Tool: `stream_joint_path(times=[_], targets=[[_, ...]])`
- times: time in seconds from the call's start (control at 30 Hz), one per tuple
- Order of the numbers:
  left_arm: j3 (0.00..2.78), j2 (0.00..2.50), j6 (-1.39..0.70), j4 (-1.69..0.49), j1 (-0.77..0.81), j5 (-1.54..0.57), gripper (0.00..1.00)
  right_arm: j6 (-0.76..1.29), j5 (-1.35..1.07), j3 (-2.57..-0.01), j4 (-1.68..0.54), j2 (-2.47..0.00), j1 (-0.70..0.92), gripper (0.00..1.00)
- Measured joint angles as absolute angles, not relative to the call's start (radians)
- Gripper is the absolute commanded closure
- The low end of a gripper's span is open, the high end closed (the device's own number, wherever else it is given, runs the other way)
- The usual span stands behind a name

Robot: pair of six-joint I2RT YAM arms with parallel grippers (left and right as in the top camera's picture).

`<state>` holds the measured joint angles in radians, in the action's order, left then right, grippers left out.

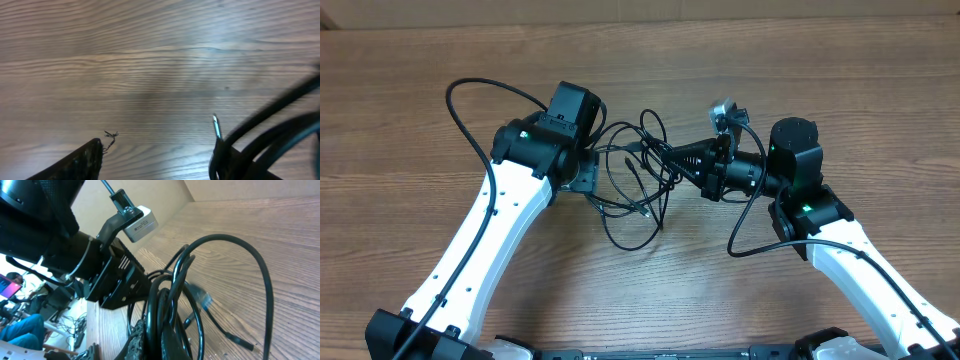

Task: Untangle cables

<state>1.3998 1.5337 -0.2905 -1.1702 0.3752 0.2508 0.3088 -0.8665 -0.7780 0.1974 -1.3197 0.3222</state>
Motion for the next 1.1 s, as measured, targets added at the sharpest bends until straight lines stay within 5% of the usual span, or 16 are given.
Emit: stream_joint_path(times=[0.37, 0.63, 1.1], targets=[[1.4, 1.534, -0.493, -1.263, 0.337, 0.505, 0.47, 0.314, -0.894, -0.778, 0.198, -1.32, 0.323, 0.96], [1.4, 1.534, -0.573, -1.272, 0.239, 0.514, 0.02, 0.314, -0.899, -0.778, 0.198, -1.32, 0.323, 0.96], [1.4, 1.534, -0.578, -1.244, 0.215, 0.528, 0.0, 0.313, -0.897, -0.778, 0.198, -1.32, 0.323, 0.96]])
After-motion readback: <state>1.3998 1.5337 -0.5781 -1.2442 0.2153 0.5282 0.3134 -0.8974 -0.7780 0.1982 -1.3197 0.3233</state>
